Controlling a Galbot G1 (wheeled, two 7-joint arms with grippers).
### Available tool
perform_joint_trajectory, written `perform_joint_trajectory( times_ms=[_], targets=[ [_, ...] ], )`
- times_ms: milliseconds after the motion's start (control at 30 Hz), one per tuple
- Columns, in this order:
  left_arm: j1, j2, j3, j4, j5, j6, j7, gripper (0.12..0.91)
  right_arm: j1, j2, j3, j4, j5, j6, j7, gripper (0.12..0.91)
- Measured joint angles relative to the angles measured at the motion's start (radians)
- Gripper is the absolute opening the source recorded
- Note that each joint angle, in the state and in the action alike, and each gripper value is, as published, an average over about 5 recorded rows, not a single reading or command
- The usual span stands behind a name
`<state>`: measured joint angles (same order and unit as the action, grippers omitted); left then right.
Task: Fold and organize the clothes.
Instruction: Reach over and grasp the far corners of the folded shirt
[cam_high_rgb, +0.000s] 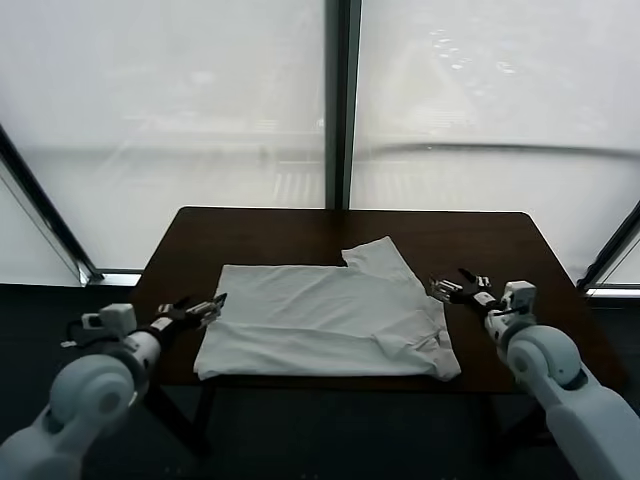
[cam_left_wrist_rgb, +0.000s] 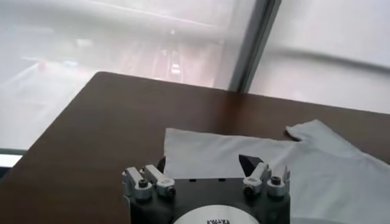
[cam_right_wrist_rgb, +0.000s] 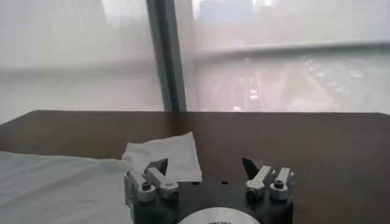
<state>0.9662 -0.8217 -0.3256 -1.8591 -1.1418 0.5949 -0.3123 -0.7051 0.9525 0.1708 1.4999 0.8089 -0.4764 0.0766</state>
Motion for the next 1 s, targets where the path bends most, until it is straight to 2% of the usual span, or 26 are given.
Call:
perform_joint_trajectory(
  times_ms=[233,433,567,700,800,1000],
  targets=[
    [-0.213,-0.032,0.134,0.207,0.039,0.029,0.103,0.907,0.118,0.068,-0.073,-0.144,-0.032,-0.007,-0.05,0.907],
    [-0.307,-0.057,0.202,0.347,0.087,0.021,0.178,0.907,0.173,0.106,-0.107,-0.232,-0.054,-0.002,-0.065,0.907],
    [-0.333,-0.071,0.226,0.412,0.137,-0.001,0.224,0.907,0.194,0.125,-0.119,-0.273,-0.063,0.003,-0.066,0.907],
    [-0.344,-0.087,0.24,0.465,0.185,-0.033,0.252,0.907,0.202,0.141,-0.125,-0.299,-0.065,0.003,-0.068,0.906],
    [-0.35,-0.098,0.243,0.497,0.207,-0.055,0.26,0.907,0.205,0.149,-0.126,-0.311,-0.067,0.003,-0.07,0.888],
    [-0.356,-0.114,0.243,0.54,0.217,-0.07,0.262,0.907,0.207,0.159,-0.125,-0.331,-0.068,0.0,-0.073,0.702]
  ],
)
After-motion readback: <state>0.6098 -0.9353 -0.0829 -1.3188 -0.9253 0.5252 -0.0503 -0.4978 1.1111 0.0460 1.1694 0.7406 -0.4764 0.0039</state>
